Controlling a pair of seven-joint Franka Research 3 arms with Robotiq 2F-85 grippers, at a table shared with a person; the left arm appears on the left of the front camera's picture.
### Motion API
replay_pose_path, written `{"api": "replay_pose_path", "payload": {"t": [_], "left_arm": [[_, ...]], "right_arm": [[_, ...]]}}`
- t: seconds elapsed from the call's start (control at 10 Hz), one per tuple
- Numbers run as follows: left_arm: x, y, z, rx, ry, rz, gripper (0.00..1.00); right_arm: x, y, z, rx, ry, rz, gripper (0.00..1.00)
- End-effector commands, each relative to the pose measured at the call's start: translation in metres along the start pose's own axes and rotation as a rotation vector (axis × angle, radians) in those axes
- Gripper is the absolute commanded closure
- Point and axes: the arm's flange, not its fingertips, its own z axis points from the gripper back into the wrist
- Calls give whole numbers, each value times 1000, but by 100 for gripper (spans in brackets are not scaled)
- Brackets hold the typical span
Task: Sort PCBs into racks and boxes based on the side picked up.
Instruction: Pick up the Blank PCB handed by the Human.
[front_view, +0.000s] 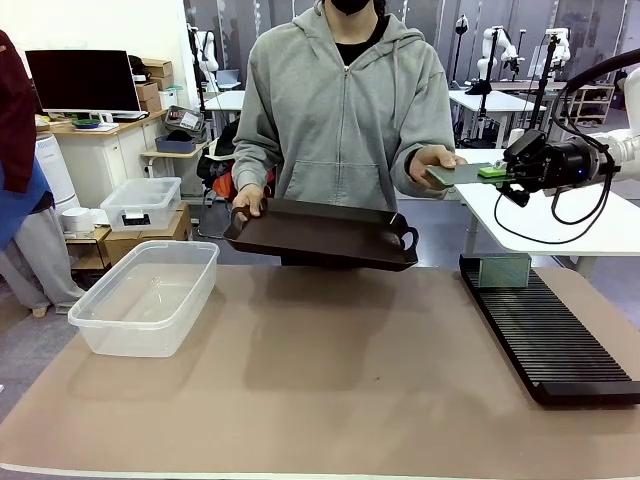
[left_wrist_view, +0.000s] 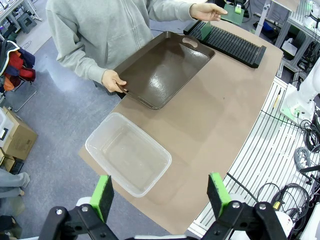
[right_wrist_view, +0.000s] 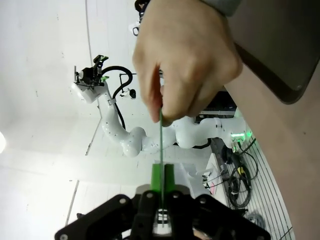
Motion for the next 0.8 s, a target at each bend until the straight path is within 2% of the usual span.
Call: {"api": "replay_pose_path", "payload": {"t": [0.0,0.5,0.7], "left_arm": [[-1,-1,-1,-2,0,7,0],[-1,-1,-1,-2,0,7,0],[-1,-1,-1,-2,0,7,0]], "right_arm": [[1,2,1,-29,7,-29,100],[0,4,0,-19,35,-5,100],[-1,13,1,-34,-20,19,100]]}}
